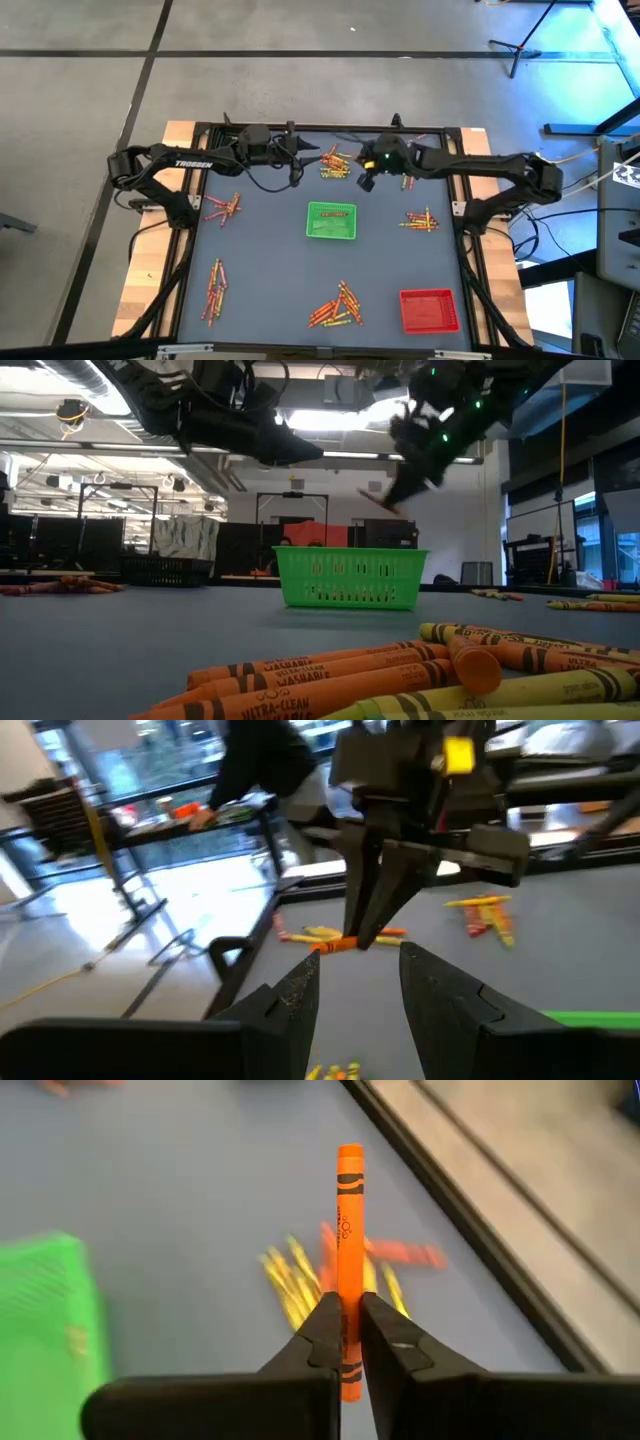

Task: Sort crayons
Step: Put the orange crayon into the red bin

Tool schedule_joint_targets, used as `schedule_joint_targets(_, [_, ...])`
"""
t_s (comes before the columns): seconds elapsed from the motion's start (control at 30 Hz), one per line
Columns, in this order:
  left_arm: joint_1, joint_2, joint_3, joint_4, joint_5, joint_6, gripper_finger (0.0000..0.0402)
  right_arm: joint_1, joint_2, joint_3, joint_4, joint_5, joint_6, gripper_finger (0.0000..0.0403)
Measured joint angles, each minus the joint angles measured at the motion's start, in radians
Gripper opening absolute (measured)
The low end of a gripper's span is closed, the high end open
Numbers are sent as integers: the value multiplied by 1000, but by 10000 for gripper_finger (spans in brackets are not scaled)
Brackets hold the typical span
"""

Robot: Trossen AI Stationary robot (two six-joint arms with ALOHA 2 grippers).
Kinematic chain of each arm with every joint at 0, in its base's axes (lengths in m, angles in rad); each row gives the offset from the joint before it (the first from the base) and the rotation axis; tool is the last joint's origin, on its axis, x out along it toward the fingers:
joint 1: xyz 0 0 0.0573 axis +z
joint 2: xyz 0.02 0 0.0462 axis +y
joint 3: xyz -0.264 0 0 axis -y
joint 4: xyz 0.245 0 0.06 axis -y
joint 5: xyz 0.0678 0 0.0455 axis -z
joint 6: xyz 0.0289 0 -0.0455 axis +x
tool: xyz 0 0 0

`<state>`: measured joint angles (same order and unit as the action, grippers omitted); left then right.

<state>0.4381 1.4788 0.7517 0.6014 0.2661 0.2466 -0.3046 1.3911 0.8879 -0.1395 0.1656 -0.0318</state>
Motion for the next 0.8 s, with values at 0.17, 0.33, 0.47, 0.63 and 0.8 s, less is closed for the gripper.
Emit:
schedule_joint_targets(0.17, [0, 0, 0, -1, 47, 1, 123, 96, 0, 0, 128, 0, -103, 19])
schedule_joint_targets(0.33, [-9, 9, 0, -20, 118, -8, 123, 159, 15, 1, 201, 0, -161, 19])
schedule_joint_targets(0.47, [-44, 24, -1, -46, 124, 0, 123, 190, 47, 1, 266, 0, -193, 19])
schedule_joint_targets(0.63, [-67, 21, 0, -41, 118, 22, 123, 228, 73, 1, 298, 4, -213, 19])
schedule_joint_targets(0.8, [-67, 20, 0, -42, 121, 26, 123, 255, 73, 1, 300, 59, -238, 19])
